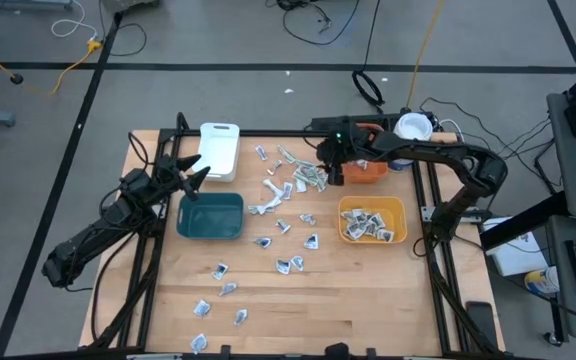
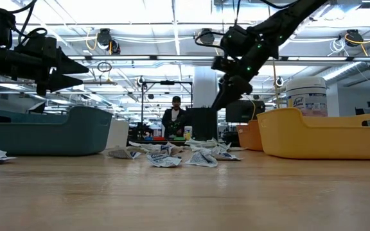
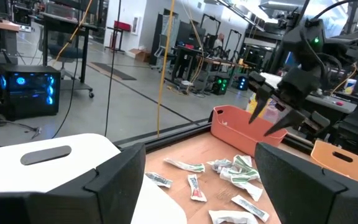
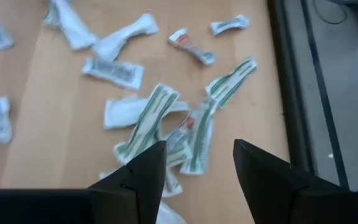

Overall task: Pick & Place First Aid Supplies
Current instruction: Put the antibiotic ointment into the orange bin

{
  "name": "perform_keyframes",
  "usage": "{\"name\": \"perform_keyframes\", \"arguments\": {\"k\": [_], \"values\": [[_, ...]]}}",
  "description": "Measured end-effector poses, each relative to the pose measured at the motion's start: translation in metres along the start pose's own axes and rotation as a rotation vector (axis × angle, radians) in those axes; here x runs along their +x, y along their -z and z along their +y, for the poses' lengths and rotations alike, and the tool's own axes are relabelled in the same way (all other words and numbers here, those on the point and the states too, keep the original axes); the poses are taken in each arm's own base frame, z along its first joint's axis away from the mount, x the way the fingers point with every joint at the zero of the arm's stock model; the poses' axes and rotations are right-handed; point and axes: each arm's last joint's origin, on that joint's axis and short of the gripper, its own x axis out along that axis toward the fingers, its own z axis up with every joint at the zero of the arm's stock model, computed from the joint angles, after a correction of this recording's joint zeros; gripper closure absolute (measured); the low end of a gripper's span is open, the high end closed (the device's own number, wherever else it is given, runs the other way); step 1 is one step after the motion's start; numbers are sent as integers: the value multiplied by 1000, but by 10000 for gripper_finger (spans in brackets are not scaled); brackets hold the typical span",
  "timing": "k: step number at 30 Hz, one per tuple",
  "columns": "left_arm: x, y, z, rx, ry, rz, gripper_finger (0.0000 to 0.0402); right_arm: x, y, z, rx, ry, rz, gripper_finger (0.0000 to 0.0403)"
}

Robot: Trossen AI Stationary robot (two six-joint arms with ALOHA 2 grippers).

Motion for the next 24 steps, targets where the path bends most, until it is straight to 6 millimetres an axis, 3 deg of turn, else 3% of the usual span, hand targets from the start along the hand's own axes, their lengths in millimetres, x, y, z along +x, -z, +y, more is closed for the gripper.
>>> {"name": "perform_keyframes", "arguments": {"k": [15, 24], "values": [[0, 0, 0, 0, 0, 0, 96, 57, -13, -10, 107, -53, 51, 319], [0, 0, 0, 0, 0, 0, 96, 76, -3, -4, 213, -119, 142, 336]]}}
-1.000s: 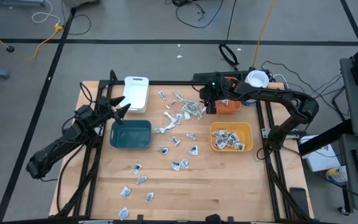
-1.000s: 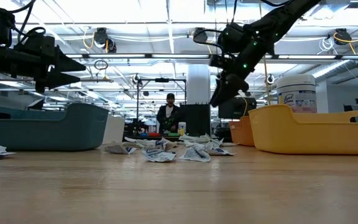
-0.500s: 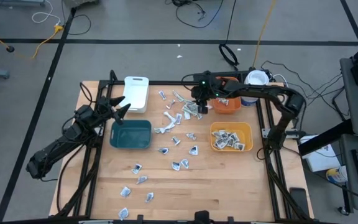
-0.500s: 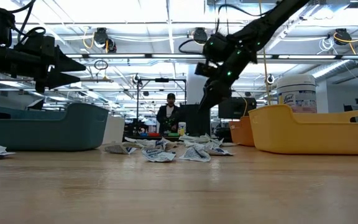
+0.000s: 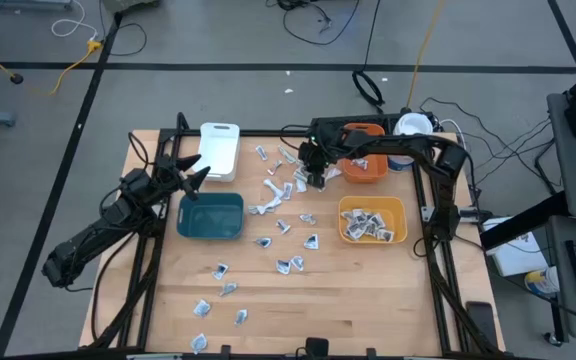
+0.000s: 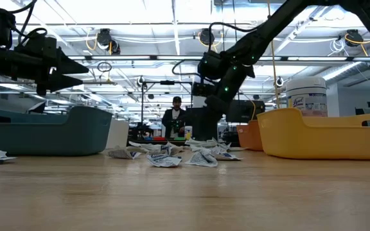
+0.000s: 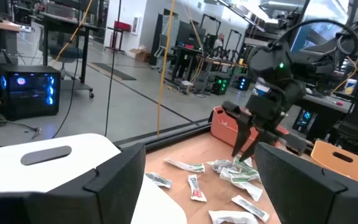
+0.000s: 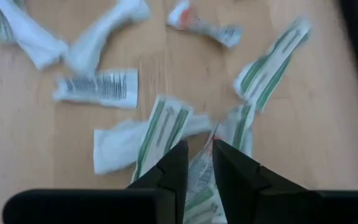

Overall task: Pick & Place First Aid Supplies
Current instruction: Put the antibiotic ointment into the orange bin

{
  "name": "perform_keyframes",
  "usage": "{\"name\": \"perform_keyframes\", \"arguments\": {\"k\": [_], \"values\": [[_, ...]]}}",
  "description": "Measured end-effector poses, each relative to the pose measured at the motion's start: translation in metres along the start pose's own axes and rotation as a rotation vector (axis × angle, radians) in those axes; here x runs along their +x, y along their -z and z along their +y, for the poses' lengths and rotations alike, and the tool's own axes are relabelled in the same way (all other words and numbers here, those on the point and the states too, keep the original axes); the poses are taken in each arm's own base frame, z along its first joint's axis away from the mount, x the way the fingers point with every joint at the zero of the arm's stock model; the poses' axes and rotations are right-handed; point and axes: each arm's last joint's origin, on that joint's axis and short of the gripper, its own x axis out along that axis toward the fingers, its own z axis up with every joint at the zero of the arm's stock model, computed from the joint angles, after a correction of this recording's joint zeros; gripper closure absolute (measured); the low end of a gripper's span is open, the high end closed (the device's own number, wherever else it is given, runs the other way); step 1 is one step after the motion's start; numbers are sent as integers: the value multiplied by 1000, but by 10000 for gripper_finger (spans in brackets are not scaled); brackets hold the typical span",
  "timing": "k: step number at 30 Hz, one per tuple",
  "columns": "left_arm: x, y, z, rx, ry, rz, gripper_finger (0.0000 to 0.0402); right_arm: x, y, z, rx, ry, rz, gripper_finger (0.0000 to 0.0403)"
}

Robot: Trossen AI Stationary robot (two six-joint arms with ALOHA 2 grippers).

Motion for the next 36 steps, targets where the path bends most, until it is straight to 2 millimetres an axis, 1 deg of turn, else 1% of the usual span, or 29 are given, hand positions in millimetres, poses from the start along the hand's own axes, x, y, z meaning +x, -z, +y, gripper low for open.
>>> {"name": "perform_keyframes", "arguments": {"k": [2, 5, 11, 13, 21, 29, 36], "values": [[0, 0, 0, 0, 0, 0, 96, 1, 3, 1, 2, -8, 21, 336], [0, 0, 0, 0, 0, 0, 96, 2, 1, 2, -36, -7, 12, 335], [0, 0, 0, 0, 0, 0, 96, 17, 9, 4, -43, -31, 63, 335], [0, 0, 0, 0, 0, 0, 96, 19, 11, 5, -42, -34, 75, 335], [0, 0, 0, 0, 0, 0, 96, 18, 8, 0, -16, -9, 40, 335], [0, 0, 0, 0, 0, 0, 96, 17, 11, -8, -10, 33, 55, 335], [0, 0, 0, 0, 0, 0, 96, 18, 12, -7, -11, 34, 67, 335]]}}
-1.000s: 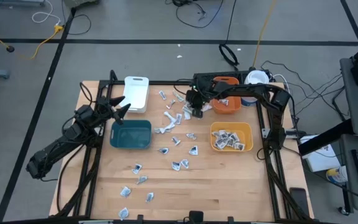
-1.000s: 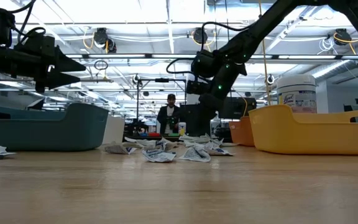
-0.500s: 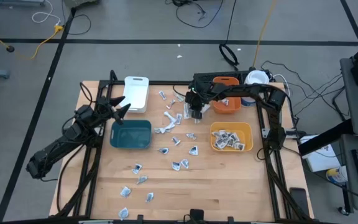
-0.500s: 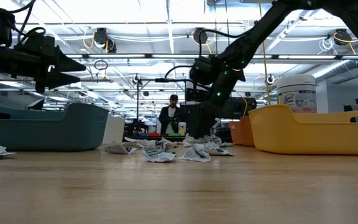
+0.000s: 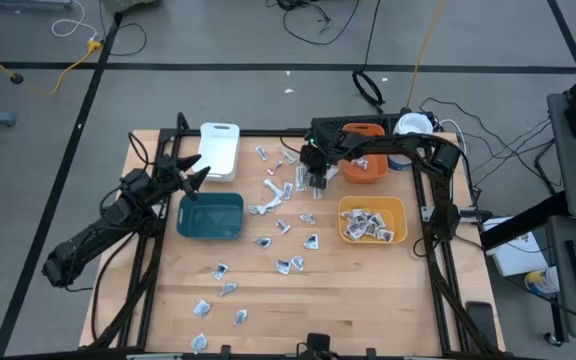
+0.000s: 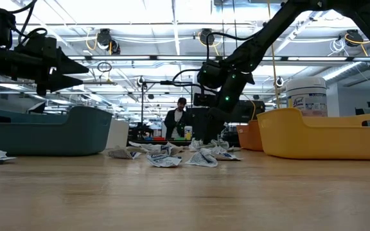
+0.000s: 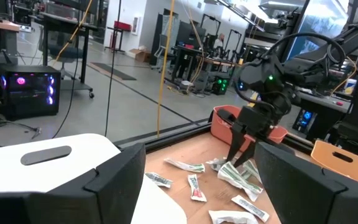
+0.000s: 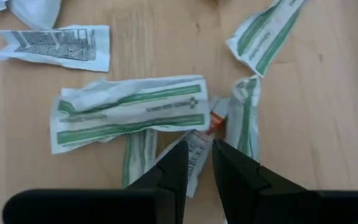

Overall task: Pick & Place First Aid Supplies
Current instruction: Put the antibiotic ointment into the orange bin

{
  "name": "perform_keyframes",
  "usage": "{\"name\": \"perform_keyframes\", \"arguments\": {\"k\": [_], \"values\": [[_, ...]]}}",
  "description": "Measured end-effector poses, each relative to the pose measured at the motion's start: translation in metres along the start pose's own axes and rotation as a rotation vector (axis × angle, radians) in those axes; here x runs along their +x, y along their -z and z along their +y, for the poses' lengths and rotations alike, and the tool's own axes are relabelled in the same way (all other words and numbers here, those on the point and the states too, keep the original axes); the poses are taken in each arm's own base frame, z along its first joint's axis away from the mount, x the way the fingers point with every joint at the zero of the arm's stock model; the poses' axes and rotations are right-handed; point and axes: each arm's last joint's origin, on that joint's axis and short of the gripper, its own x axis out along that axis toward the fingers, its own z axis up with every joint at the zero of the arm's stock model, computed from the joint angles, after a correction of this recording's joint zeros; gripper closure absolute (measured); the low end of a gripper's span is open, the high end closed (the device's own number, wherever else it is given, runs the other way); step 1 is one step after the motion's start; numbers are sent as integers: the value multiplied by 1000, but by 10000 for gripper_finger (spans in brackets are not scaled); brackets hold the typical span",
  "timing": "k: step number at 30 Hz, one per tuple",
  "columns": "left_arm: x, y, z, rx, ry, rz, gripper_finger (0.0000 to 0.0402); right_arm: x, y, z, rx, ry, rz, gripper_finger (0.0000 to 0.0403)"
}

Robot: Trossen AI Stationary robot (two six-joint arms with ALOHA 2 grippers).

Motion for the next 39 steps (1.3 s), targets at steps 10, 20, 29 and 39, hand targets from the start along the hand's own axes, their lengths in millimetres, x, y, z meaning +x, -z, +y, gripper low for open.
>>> {"name": "perform_keyframes", "arguments": {"k": [10, 20, 29, 39], "values": [[0, 0, 0, 0, 0, 0, 96, 17, 6, 8, -8, 4, 71, 335], [0, 0, 0, 0, 0, 0, 96, 17, 9, 13, -13, 4, 119, 396], [0, 0, 0, 0, 0, 0, 96, -5, 6, 6, 10, 32, 99, 402], [0, 0, 0, 0, 0, 0, 96, -34, -1, 0, 27, 49, 49, 402]]}}
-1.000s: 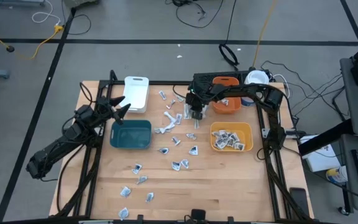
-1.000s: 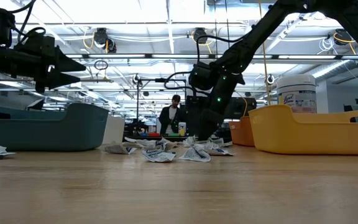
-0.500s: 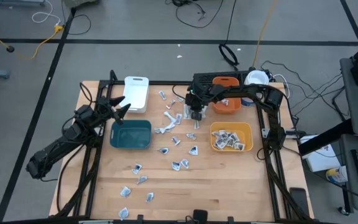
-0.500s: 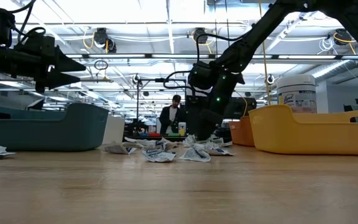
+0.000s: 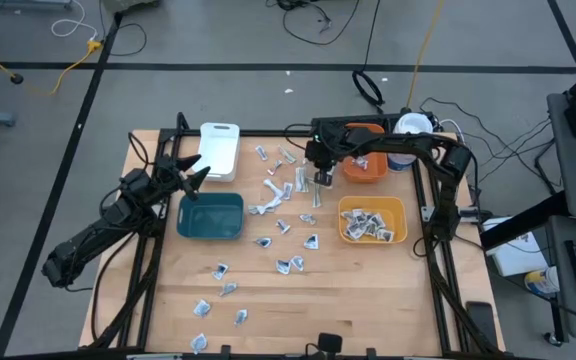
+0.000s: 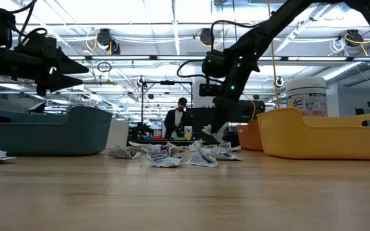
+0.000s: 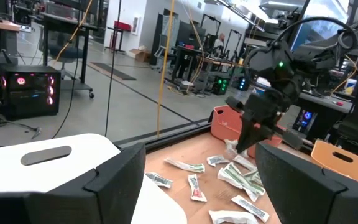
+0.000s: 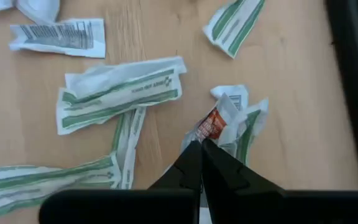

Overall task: Pick & Place First Aid Supplies
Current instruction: Put the antibiotic ointment into the orange bin

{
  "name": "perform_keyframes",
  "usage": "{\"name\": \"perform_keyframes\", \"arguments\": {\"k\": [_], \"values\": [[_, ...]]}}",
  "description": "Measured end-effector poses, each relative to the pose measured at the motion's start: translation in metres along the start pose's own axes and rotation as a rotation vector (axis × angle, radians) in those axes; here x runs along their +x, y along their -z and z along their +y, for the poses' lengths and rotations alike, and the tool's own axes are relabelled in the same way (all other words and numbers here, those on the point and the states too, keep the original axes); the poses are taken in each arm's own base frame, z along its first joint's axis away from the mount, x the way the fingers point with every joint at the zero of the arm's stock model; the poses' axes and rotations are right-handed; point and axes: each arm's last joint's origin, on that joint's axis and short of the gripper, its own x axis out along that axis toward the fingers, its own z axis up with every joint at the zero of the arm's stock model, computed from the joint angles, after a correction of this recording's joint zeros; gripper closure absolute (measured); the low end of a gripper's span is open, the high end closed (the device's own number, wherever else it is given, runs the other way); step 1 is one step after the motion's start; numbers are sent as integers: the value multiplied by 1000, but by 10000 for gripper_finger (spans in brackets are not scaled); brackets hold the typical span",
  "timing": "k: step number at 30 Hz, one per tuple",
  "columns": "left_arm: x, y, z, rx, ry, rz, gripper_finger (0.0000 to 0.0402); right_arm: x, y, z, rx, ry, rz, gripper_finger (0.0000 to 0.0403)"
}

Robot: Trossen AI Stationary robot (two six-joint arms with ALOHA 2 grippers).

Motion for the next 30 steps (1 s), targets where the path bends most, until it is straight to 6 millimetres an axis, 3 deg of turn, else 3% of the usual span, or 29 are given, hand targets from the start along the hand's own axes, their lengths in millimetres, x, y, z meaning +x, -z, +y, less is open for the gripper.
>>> {"name": "perform_keyframes", "arguments": {"k": [5, 11, 20, 30], "values": [[0, 0, 0, 0, 0, 0, 96, -9, -1, 1, -9, -11, -7, 403], [0, 0, 0, 0, 0, 0, 96, -12, 1, -5, 90, -147, -65, 403], [0, 0, 0, 0, 0, 0, 96, -14, 6, -11, 111, -28, 8, 403], [0, 0, 0, 0, 0, 0, 96, -48, 16, -31, 371, 182, 54, 403]]}}
